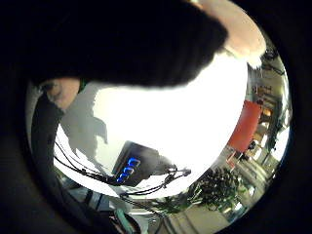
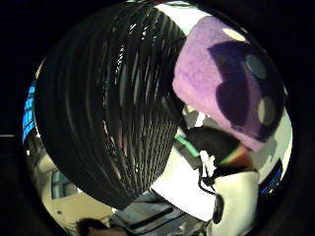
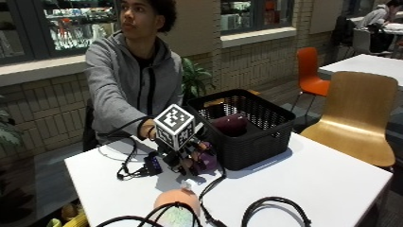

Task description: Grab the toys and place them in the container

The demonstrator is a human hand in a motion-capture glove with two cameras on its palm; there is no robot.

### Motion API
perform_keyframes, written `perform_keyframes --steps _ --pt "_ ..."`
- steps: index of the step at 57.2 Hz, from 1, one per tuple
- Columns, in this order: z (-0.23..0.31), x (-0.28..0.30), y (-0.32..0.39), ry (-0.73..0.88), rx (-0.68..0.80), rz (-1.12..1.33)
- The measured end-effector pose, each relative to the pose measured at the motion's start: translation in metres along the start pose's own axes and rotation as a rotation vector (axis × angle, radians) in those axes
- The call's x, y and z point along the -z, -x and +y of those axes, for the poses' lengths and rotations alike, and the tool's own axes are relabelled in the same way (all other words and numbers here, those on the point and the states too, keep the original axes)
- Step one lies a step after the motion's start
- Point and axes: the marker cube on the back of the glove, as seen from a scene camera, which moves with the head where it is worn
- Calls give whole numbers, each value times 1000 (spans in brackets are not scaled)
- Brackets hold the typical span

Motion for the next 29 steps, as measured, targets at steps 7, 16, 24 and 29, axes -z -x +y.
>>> perform_keyframes --steps 7,16,24,29 --pt "-3 -9 4 -14 -7 -81" --pt "-11 -7 4 -14 -43 -109" --pt "-13 -11 9 -46 -13 -139" --pt "-13 -10 10 -85 20 -198"
